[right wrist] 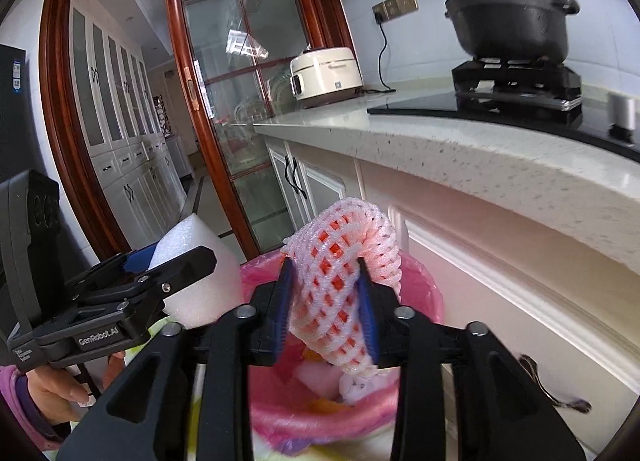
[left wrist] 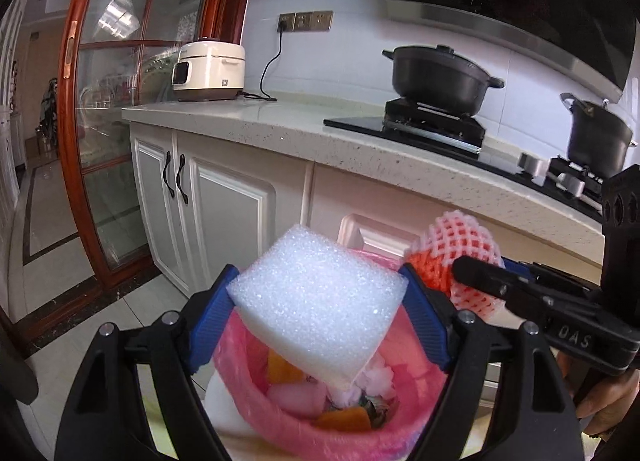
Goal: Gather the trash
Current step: 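Open both grippers to drop the items into the pink bin, then move both grippers back toward the red foam net and plastic bag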
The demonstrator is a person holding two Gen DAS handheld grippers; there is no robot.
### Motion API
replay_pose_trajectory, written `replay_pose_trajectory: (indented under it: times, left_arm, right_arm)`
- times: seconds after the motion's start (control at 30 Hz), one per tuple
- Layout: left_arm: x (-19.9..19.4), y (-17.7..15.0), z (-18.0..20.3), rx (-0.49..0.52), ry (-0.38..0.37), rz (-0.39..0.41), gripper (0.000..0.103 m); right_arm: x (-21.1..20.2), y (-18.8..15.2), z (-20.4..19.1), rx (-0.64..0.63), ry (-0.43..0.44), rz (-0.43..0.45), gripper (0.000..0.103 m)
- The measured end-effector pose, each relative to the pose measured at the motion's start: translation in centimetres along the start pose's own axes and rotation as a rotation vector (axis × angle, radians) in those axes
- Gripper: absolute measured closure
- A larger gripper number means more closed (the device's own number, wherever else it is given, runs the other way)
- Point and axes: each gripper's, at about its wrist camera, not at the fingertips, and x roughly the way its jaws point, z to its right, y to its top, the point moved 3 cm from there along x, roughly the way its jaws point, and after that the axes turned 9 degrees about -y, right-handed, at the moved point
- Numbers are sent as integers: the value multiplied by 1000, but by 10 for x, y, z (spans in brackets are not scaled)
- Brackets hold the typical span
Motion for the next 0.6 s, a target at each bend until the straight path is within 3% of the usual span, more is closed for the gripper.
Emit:
replay_pose_trajectory:
  times: [0.03, 0.27, 0.43, 0.6]
  left_arm:
    - [3, 2, -2, 0, 7, 4, 20]
    - [-9, 14, -10, 4, 46, 45, 18]
    - [-61, 11, -1, -8, 56, 77, 17]
    - [-138, 1, 28, 38, 54, 101, 8]
  right_arm:
    - [2, 1, 3, 5, 0, 3, 52]
    - [-18, 10, 22, 34, -10, 45, 51]
    - [-93, 4, 14, 8, -11, 94, 51]
    - [-196, -10, -9, -42, -22, 143, 51]
